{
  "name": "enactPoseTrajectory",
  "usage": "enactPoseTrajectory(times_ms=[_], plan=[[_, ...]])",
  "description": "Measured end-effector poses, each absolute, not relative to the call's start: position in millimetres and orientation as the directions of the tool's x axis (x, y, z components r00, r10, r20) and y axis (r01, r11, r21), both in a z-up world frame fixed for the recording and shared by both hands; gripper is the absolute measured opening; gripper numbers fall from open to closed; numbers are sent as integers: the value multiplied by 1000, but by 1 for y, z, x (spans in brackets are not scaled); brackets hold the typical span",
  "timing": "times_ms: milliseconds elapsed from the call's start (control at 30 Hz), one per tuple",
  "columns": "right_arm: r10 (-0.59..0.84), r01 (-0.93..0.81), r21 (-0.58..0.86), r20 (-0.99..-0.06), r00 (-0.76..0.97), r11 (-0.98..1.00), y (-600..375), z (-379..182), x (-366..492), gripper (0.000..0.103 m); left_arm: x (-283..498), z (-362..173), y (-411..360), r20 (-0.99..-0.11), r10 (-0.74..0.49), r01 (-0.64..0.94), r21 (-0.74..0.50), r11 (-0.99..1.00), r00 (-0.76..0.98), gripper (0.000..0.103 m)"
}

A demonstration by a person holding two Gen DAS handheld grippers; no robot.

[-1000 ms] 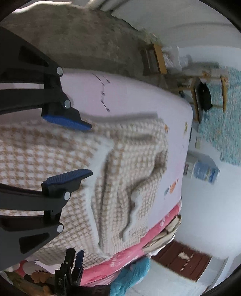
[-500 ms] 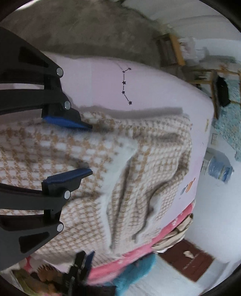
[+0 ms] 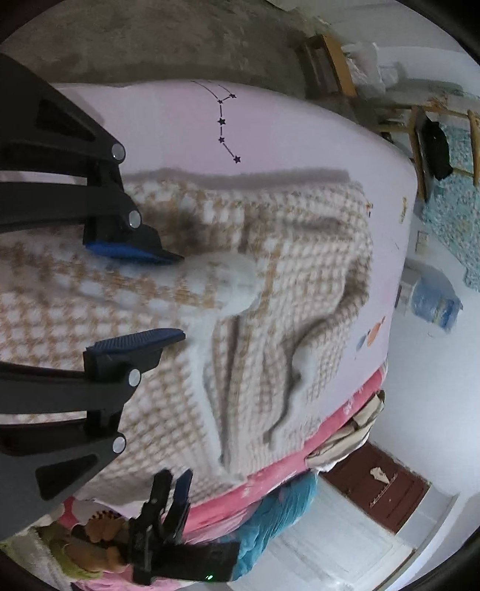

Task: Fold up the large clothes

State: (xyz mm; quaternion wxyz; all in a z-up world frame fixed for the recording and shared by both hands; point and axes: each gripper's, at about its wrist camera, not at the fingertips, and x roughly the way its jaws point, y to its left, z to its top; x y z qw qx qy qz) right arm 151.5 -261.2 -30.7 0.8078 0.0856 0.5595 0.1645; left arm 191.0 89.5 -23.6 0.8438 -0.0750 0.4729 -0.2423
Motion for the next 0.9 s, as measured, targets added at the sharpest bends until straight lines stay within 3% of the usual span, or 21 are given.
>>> enactPoseTrajectory(times_ms=[267, 400, 533, 633, 900], plan=[[362, -168, 323, -873, 326, 931, -261, -31, 151, 70, 196, -25, 76, -798, -402, 333, -267, 904, 450, 32], [362, -167, 324, -872, 329, 931, -262, -30, 151, 70, 194, -28, 62, -842, -279, 329, -130, 935, 461, 33], [331, -179, 283, -871, 363, 942, -260, -20, 149, 74, 193, -29, 54, -854, -223, 310, -77, 948, 470, 34], [340, -183, 290, -856, 389, 939, -262, -12, 147, 83, 193, -30, 52, -855, -207, 303, -61, 951, 476, 34], [318, -164, 276, -873, 370, 947, -266, -21, 146, 84, 193, -29, 48, -857, -193, 291, -53, 955, 478, 34]])
